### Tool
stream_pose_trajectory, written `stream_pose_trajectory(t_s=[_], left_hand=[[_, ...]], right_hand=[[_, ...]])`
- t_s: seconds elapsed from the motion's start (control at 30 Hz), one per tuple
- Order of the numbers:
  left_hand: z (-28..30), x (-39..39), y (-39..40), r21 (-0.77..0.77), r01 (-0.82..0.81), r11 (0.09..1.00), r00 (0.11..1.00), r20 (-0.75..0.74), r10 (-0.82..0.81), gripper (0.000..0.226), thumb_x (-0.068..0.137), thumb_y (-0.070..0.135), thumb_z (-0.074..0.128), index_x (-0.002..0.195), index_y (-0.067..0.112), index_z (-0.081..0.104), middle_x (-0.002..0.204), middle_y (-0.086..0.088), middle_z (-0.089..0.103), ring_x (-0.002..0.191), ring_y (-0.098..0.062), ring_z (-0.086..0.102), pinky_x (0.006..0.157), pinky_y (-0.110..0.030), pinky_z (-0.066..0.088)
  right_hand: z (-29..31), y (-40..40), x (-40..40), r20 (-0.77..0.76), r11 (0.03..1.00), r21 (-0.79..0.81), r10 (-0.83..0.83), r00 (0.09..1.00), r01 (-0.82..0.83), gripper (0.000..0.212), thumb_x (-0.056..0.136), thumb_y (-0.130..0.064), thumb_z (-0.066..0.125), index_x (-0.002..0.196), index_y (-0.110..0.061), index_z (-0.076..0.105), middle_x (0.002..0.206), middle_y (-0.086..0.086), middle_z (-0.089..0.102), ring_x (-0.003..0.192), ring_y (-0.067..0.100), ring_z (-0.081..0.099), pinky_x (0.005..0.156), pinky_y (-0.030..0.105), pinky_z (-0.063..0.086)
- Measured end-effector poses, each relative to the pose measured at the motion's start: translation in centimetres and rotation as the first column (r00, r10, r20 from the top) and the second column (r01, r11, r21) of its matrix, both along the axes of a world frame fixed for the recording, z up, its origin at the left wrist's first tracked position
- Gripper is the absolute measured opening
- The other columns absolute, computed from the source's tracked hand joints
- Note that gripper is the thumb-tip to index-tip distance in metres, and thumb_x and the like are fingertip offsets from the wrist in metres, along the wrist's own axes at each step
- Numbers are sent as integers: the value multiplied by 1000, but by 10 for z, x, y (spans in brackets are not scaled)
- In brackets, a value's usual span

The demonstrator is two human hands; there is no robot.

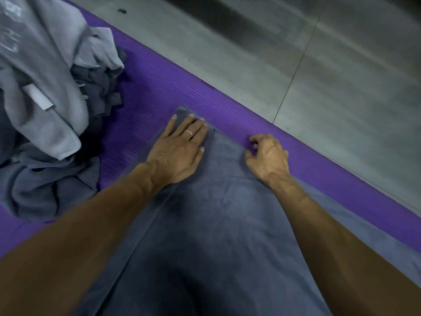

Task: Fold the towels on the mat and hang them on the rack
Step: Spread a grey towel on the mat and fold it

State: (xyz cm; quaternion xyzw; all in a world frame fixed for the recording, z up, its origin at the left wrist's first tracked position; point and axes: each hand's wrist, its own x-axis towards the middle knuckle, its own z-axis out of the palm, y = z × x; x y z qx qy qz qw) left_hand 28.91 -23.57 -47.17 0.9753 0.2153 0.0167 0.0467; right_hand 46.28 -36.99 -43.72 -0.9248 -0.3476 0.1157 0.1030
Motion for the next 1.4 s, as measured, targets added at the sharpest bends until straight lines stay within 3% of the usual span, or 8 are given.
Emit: stream_pose_trajectory(t_s=[0.17, 0.4, 0.5, 0.77, 0.93, 1.07, 1.17, 1.4], left_hand=[[-3, 25, -4, -77, 14, 997, 990, -140, -25, 71, 98, 57, 15, 155, 17, 3, 163, 1, 0, 149, -17, -5, 119, -51, -4], [0, 42, -70, -61, 151, 987, 988, 2, -151, 74, 92, 54, 9, 153, 14, 20, 161, -5, 17, 149, -26, 9, 118, -53, 6], [-8, 53, -91, -76, 148, 986, 979, -128, -157, 83, 83, 67, -2, 154, 25, 0, 163, 1, -2, 149, -25, -8, 118, -53, -7], [12, 87, -150, -6, 337, 941, 936, -100, -336, 78, 87, 56, 12, 150, 13, 30, 157, -8, 28, 147, -32, 16, 116, -54, 9], [8, 125, -232, -163, 429, 889, 850, -261, -458, 88, 74, 74, -6, 152, 35, -9, 160, 3, -17, 145, -32, -22, 111, -64, -12], [12, 137, -250, -45, 392, 919, 848, -369, -380, 87, 79, 68, 3, 154, 25, -1, 162, -7, -12, 145, -38, -18, 111, -63, -12], [26, 160, -294, -71, 436, 897, 871, -218, -440, 87, 79, 58, -2, 154, 17, 12, 163, -2, 6, 149, -25, -6, 115, -55, -8], [19, 222, -430, -186, 295, 937, 914, -230, -333, 70, 98, 56, 23, 155, 20, 5, 162, -4, -8, 147, -30, -16, 109, -63, -16]], right_hand=[[0, 2, 12, -15, 999, -12, -47, 999, 47, 9, 91, -19, 53, 89, -23, 60, 99, 3, 66, 105, 28, 56, 90, 39, 34], [-8, -86, -12, 242, 978, 206, -10, 970, -41, 45, 92, -34, 42, 130, -13, 51, 131, 10, 52, 119, 32, 47, 93, 46, 40], [-24, -166, -9, 232, 956, -70, 293, 928, -284, 57, 95, -43, 34, 143, -14, 43, 150, 8, 42, 137, 27, 40, 108, 50, 36], [4, -286, 60, 134, 926, -357, 180, 975, -122, 87, 89, -65, -9, 153, -13, 18, 161, 5, 15, 149, 24, 13, 118, 42, 4], [0, -353, 73, -32, 882, -418, 223, 974, -216, 88, 74, -74, -18, 150, -30, -14, 157, -9, -19, 148, 14, -10, 121, 44, 3], [-1, -417, 121, 109, 900, -358, -222, 969, 247, 67, 97, -53, 22, 154, -18, 14, 162, 10, 10, 148, 28, 13, 118, 50, 16], [-1, -432, 97, 109, 986, -145, -63, 992, 79, 65, 94, -47, 29, 143, -8, 43, 150, 18, 39, 136, 37, 40, 109, 53, 34], [-10, -538, 158, 109, 927, -302, -201, 974, 225, 75, 89, -60, 3, 154, -25, 18, 162, -1, 13, 149, 20, 12, 118, 51, 12]])
